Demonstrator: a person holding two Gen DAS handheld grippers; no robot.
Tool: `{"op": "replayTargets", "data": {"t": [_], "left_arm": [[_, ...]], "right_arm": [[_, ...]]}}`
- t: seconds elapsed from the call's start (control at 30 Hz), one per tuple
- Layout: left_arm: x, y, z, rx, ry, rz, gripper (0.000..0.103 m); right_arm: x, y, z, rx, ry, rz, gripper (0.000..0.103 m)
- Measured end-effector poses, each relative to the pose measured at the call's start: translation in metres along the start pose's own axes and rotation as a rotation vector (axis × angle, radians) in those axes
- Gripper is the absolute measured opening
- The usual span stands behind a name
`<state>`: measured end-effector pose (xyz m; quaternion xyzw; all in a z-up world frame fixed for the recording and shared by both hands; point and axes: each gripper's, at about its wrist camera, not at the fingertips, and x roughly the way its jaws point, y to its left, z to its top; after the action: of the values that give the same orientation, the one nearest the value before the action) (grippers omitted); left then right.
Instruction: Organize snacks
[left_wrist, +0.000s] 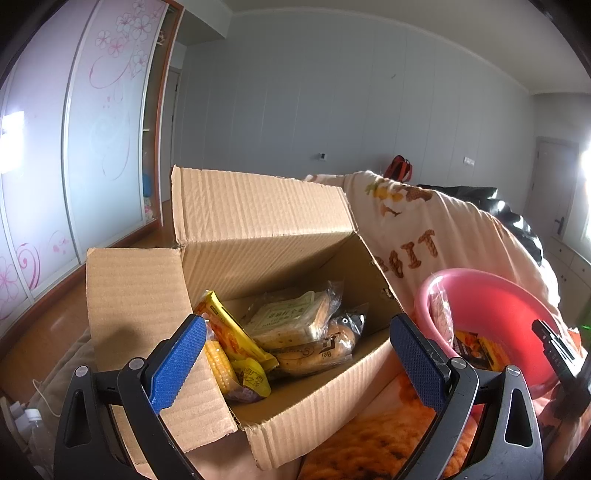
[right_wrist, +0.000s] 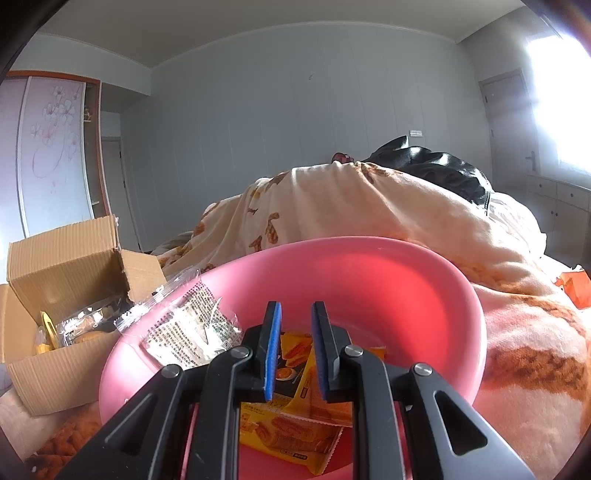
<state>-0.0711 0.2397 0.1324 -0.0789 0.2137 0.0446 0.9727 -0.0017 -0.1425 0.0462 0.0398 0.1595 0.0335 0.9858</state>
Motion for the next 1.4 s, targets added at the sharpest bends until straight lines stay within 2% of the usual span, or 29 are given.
{"op": "replayTargets", "data": {"t": [0.2, 0.23, 0.3, 0.4, 1.4], "left_arm": [[0.0006, 0.0001, -0.0015, 0.003, 0.003, 0.0, 0.098], [0.0005, 0.0006, -0.0018, 0.003, 0.002, 0.0, 0.098], [0.0006, 0.0, -0.0014, 0.002, 0.003, 0.001, 0.098], [0.0006, 0.0002, -0.0017, 0.002, 0.003, 0.002, 0.098], [0.0009, -0.0003, -0.0055, 0.01, 0.009, 0.003, 0.098]], "right_arm": [[-0.0008, -0.0009, 0.0003, 0.008, -0.004, 0.001, 0.017], [-0.001, -0.0009, 0.0003, 0.009, -0.005, 0.001, 0.018], [-0.002, -0.0007, 0.0006, 0.008, -0.012, -0.002, 0.029], [-0.0037, -0.0014, 0.001, 0.01, -0.022, -0.005, 0.035], [-0.004, -0.0035, 0.0017, 0.018, -0.026, -0.008, 0.035]]}}
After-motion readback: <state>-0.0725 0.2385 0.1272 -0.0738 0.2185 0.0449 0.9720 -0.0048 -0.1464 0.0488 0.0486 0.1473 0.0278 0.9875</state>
